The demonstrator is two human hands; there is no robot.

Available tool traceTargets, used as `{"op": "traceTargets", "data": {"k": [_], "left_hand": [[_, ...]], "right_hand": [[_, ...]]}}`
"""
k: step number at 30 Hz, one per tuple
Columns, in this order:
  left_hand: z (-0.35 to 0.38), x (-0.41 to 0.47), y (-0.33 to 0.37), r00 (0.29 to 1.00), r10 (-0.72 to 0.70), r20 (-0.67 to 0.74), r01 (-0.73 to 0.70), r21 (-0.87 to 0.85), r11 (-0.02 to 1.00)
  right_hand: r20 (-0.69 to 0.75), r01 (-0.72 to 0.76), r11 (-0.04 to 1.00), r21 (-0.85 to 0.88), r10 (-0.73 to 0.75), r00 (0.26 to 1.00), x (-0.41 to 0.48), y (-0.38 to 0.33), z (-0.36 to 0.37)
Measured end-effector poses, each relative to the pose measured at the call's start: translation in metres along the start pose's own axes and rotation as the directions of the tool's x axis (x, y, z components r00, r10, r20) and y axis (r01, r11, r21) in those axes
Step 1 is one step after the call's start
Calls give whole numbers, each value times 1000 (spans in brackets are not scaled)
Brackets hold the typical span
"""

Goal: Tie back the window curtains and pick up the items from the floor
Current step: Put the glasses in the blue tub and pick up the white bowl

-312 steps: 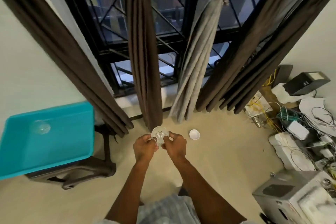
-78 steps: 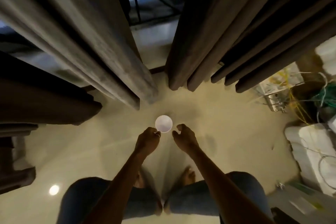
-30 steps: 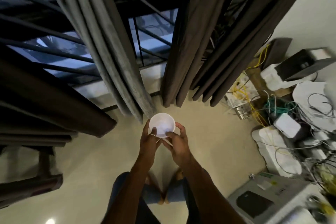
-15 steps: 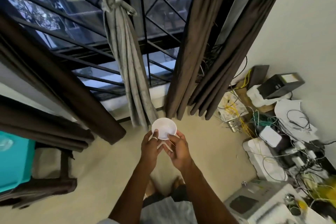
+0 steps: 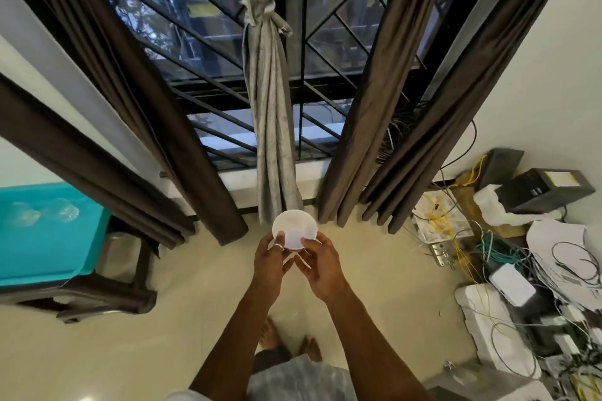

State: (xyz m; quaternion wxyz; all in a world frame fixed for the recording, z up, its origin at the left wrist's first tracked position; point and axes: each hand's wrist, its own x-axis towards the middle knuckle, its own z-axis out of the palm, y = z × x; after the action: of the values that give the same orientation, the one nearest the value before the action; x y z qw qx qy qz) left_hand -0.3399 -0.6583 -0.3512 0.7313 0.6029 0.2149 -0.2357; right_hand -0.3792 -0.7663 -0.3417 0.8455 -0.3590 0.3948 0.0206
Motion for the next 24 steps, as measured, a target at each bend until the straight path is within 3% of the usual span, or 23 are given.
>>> {"op": "traceTargets", "data": {"k": [14,24], "left_hand": [[-109,-43,9,990,-35,-139,9,-186,982],[-256,-42,47,993,-32,-113,7,-222,975]], "right_hand": [[104,-133,962,-238,161,981,-20,78,62],[76,-132,946,-297,161,984,-48,178,171]]}}
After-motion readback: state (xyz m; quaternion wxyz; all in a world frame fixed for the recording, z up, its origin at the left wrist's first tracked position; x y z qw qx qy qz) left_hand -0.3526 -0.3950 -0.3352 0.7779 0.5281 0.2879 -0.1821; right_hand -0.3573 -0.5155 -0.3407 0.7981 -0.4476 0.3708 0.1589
